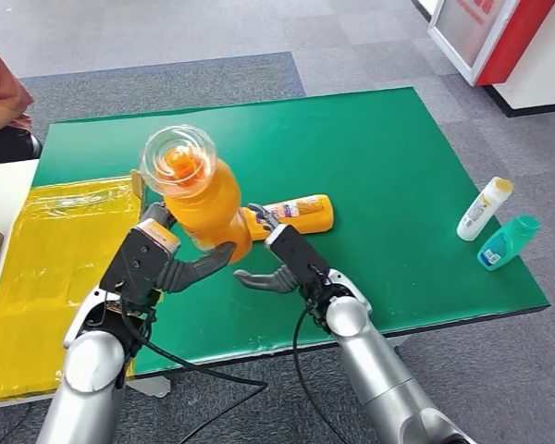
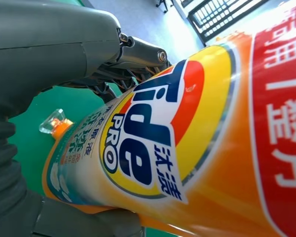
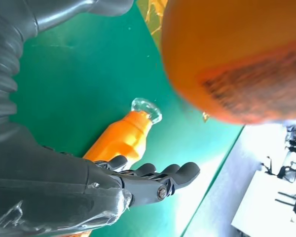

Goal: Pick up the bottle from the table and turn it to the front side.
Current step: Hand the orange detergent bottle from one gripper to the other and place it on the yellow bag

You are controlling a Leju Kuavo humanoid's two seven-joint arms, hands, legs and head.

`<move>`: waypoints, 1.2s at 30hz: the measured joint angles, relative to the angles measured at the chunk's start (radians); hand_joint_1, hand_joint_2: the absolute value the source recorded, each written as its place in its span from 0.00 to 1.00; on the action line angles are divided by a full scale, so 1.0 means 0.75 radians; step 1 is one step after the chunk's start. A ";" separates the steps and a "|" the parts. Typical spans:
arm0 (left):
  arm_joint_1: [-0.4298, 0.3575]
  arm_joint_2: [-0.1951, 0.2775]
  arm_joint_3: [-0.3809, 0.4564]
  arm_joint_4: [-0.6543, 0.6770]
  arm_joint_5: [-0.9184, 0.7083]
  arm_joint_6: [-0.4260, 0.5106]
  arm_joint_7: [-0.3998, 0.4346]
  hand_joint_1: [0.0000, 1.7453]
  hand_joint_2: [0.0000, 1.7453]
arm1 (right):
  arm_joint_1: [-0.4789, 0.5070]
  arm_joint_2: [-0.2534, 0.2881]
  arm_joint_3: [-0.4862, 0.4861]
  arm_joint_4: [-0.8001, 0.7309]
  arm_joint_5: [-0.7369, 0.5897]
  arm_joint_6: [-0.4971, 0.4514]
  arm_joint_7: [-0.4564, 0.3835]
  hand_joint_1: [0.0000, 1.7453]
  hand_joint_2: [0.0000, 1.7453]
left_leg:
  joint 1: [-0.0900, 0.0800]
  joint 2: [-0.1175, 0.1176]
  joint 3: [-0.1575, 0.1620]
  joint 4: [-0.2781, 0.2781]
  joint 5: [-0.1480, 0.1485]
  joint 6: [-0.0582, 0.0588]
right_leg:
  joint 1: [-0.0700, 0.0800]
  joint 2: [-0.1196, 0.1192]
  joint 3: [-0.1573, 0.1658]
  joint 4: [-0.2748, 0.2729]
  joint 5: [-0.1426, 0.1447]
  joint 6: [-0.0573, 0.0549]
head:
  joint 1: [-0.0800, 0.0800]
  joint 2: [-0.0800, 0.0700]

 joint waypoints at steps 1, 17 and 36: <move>0.001 0.000 0.002 -0.002 0.006 0.000 -0.002 1.00 1.00 | 0.000 0.000 -0.005 0.004 0.001 0.000 0.000 0.00 1.00 | 0.000 0.000 0.000 0.000 0.000 0.000 | 0.000 0.000 0.000 0.000 0.000 0.000 | 0.000 0.000; 0.173 0.044 0.179 -0.075 -0.820 0.313 0.002 1.00 1.00 | 0.086 0.000 -0.205 -0.097 0.120 0.018 0.029 0.00 1.00 | 0.000 0.000 0.000 0.000 0.000 0.000 | 0.000 0.000 0.000 0.000 0.000 0.000 | 0.000 0.000; 0.200 0.253 0.298 0.176 -1.291 0.452 0.303 1.00 1.00 | 0.087 -0.013 -0.303 -0.258 0.183 0.041 0.045 0.00 1.00 | 0.000 0.000 0.000 0.000 0.000 0.000 | 0.000 0.000 -0.001 0.000 0.000 0.000 | 0.000 0.000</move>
